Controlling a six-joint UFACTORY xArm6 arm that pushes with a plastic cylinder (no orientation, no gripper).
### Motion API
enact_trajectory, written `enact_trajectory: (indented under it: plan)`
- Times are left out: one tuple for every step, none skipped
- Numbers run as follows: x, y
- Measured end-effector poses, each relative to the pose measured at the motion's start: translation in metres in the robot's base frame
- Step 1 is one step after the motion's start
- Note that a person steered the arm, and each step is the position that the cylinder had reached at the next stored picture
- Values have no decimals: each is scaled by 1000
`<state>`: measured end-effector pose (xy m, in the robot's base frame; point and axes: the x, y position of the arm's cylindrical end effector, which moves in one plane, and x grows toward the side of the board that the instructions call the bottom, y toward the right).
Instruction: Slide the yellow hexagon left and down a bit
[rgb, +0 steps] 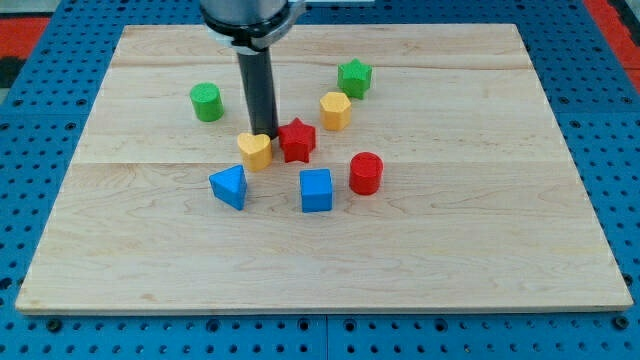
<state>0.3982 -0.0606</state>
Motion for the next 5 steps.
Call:
enact_trajectory:
  plan:
    - [-3, 22]
    - [-22, 30]
    - [-43, 41]
    - [-54, 71]
    - [-56, 77]
